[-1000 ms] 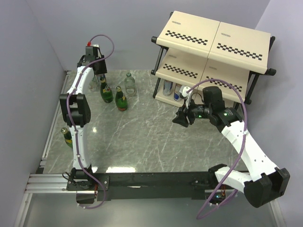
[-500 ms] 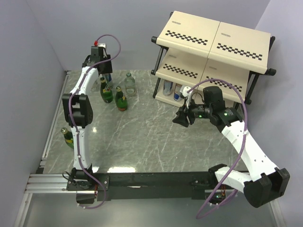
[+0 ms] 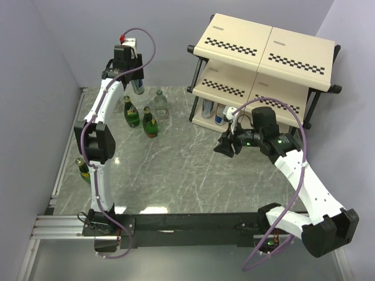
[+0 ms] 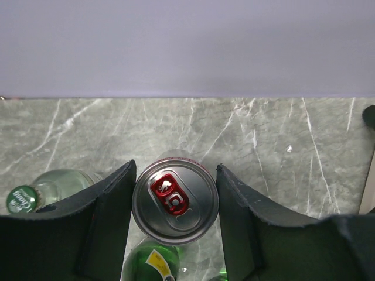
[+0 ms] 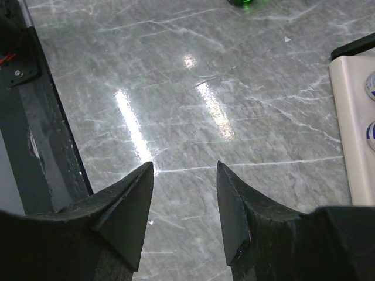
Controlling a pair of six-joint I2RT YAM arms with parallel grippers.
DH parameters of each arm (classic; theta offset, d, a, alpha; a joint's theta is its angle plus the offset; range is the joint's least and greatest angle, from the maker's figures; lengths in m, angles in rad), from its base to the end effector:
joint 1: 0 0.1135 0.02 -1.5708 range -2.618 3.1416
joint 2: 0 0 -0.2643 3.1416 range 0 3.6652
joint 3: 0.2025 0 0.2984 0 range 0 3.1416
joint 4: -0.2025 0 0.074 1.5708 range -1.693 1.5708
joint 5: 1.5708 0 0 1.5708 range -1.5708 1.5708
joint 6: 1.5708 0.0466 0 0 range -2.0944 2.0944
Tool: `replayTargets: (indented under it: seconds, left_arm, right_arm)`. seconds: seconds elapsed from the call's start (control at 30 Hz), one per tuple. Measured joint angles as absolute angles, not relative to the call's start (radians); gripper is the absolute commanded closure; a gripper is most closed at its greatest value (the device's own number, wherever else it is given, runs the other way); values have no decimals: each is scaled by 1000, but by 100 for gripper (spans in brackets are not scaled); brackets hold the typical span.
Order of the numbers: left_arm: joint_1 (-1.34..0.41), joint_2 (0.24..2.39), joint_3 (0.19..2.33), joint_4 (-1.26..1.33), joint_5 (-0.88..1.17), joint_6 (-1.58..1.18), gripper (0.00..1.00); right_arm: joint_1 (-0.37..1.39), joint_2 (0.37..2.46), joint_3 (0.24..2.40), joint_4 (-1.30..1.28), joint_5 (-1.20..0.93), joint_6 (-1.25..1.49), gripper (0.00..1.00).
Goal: Place and organize the beverage onto the shelf
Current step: Pick up the drink from the center of the board, then place the drink at the center of the board.
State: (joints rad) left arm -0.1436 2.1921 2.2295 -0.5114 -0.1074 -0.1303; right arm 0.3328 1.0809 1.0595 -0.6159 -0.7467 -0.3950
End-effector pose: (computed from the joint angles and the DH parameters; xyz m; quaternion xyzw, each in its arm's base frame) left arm 0.5656 -0.0767 0.3444 -0.0223 0.8523 -0.0257 0.5219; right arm 0.2506 0.1201 0.3361 -0.4493 0.7187 0.3125 0.4289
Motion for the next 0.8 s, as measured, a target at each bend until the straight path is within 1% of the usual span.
replayTargets:
  seconds: [0.3, 0.8]
  left_arm:
    - [-185, 2119, 2230, -515, -130, -114, 100]
    - [-285, 1905, 2236, -545, -136, -98, 100]
  right_arm:
    - [333, 1081, 1060, -617, -750, -399, 46]
    - [330, 1076, 1060, -617, -749, -402, 46]
